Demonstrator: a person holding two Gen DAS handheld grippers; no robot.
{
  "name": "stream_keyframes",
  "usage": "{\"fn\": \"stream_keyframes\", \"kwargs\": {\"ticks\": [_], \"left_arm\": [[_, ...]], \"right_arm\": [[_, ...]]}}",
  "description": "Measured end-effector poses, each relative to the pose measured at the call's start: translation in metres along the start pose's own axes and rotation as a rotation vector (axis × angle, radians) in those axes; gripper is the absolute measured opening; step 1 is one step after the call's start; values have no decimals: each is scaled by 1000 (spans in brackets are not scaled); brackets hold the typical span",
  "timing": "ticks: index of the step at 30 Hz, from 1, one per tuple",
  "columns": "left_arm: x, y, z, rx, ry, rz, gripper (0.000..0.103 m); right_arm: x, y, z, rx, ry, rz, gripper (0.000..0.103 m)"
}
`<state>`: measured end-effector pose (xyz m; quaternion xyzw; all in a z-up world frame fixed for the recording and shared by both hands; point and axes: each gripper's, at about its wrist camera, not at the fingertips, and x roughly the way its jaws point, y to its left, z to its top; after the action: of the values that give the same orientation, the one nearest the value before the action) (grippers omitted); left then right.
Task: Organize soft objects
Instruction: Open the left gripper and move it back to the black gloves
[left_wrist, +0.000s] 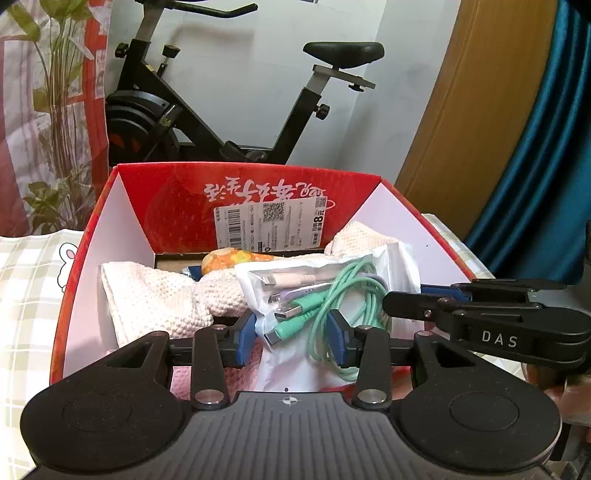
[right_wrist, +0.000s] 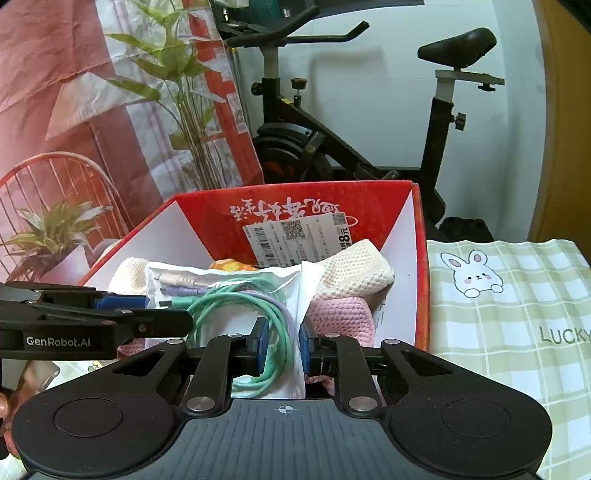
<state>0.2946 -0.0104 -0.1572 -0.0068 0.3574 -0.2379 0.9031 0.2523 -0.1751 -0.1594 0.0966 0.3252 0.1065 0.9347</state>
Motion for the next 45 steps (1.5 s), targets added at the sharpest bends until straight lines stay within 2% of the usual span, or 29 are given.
{"fn": "stream_keyframes", "kwargs": {"ticks": [5,9,13,16,20,28,38,41,43,44,45], "left_arm": [[-8,-3,1,9,-5,47,45],[-21,-7,3,23,-27,74,61],[-46,-15,1,45,-75,96,76],[-69,-18,-4,55,-110,100,81],[-92,-19,-19,53,-111,89,83],[-102,-18,-71,48,-80,100,83],[-71,-3,-126,-72,25,109,80],[-62,3,-133,-106,46,97,73],[-58,4,-138,-116,55,77,58],[-59,4,-141,-114,42,65,55],[-62,3,-144,-108,28,66,46]], "right_arm": [[-5,9,0,-71,-14,-73,22],[-17,13,1,-103,-49,-119,25],[-39,17,0,-132,-91,-123,32],[-59,20,-5,-143,-127,-116,37],[-85,22,-17,-131,-166,-95,40],[-109,29,-61,-112,-195,-53,40],[-74,50,-103,-98,-86,8,40],[-64,58,-106,-113,-71,19,40],[-58,62,-106,-114,-60,22,40],[-55,63,-107,-110,-54,24,40],[-53,63,-107,-106,-49,27,40]]}}
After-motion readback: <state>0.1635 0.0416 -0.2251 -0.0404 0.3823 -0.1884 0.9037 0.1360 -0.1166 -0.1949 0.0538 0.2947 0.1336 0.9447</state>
